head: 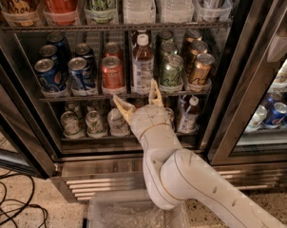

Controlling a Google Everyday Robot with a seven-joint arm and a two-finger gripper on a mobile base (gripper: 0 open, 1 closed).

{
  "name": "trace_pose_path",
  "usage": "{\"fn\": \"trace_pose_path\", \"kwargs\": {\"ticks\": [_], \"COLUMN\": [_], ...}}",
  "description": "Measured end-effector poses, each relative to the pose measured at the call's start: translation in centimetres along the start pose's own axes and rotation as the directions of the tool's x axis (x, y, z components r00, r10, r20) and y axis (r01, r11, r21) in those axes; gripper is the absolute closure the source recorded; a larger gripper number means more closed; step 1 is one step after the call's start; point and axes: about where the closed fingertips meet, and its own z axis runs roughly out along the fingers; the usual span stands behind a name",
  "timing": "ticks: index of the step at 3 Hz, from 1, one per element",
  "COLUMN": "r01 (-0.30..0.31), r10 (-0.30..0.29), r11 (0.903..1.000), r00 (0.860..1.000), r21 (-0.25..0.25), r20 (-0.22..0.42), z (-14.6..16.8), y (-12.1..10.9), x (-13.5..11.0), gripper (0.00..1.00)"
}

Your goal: Pick blue plastic bottle from middle shelf of fridge

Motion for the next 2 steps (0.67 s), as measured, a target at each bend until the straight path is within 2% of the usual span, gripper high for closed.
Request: {"fn": "trace_pose_path", "kwargs": {"ticks": [2], "r01": [-0.012], "r10": [0.012], "r11": [0.9999], "r00": [0.999], "r21": [-0.001], "r20": [0.037], "z": [0.96], "y": [-0.34], "x": [1.02], "gripper": [0.25]}}
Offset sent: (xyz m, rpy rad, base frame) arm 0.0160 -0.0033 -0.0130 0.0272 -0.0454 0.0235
